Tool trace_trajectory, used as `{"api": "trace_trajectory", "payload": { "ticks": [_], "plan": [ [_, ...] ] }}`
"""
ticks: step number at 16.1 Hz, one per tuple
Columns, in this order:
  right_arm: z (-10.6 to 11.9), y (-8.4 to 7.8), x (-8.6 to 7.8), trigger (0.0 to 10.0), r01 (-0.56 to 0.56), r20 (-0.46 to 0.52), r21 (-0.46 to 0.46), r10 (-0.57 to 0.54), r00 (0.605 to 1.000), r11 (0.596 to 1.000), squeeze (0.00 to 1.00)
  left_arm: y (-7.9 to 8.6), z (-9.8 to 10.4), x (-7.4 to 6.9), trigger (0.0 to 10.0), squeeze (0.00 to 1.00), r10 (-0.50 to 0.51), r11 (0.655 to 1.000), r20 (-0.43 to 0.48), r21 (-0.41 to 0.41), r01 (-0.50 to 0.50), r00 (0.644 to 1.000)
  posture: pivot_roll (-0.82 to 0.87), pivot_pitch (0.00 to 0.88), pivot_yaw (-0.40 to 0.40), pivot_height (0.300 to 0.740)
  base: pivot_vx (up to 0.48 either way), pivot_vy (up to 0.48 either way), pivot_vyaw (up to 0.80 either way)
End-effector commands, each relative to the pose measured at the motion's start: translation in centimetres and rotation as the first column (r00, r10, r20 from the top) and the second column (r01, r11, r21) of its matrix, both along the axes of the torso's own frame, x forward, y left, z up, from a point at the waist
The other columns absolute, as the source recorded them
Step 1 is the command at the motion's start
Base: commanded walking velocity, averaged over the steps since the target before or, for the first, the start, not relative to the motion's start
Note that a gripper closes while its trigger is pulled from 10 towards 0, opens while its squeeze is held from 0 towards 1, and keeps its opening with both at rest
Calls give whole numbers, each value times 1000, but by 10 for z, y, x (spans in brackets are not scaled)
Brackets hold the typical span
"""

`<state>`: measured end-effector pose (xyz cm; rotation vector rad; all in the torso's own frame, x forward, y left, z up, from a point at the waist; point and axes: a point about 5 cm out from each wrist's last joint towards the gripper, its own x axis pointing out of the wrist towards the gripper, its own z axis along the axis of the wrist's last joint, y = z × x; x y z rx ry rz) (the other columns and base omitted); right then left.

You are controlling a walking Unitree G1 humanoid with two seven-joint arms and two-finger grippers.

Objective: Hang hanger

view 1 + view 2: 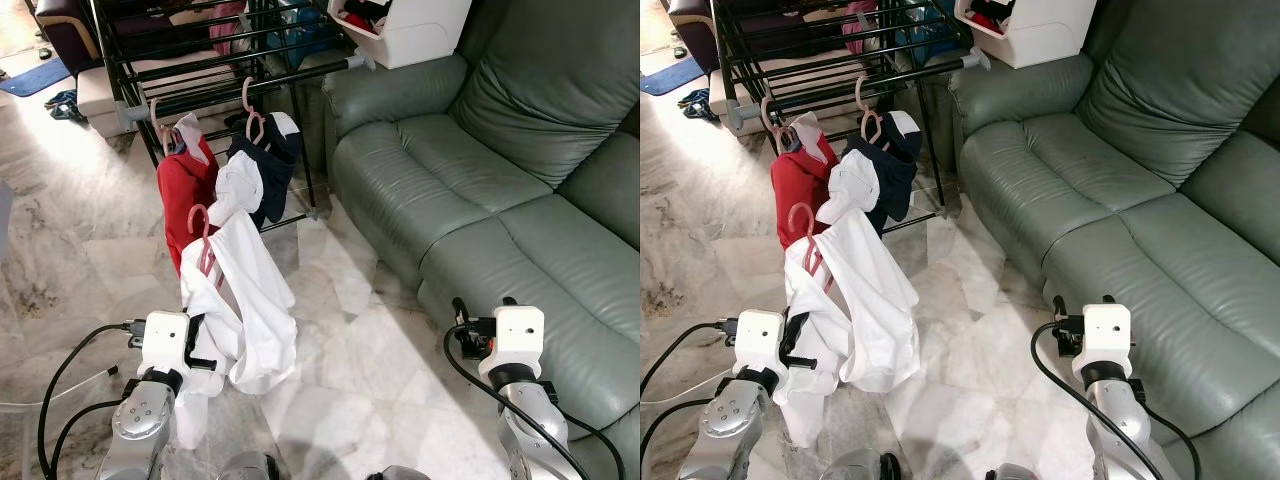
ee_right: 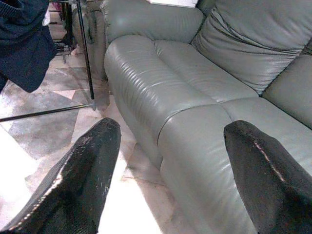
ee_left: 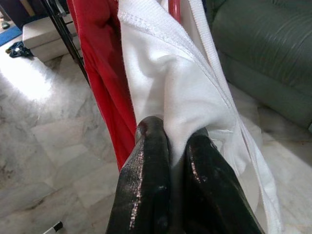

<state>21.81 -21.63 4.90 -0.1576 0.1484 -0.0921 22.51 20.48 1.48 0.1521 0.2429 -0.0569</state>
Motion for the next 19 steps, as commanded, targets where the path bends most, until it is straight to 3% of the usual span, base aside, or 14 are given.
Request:
{"api": "trace_trajectory", "payload": {
  "ticks": [1,13,19],
  "plan": [
    [4,0,1,10000,3,12,7,-3,1000,1000,0,-1,15,9,10000,0,-12,1000,72,18,11,997,-52,0,37,740,0,0,0],
    [6,2,1,10000,-19,20,16,19,1000,1000,0,-5,17,11,10000,0,-33,999,61,20,32,998,-58,0,41,740,0,-300,0],
    [9,6,5,10000,-52,28,7,52,998,999,0,0,15,14,10000,0,36,999,46,38,-38,998,-55,0,35,740,0,0,0]
  ]
}}
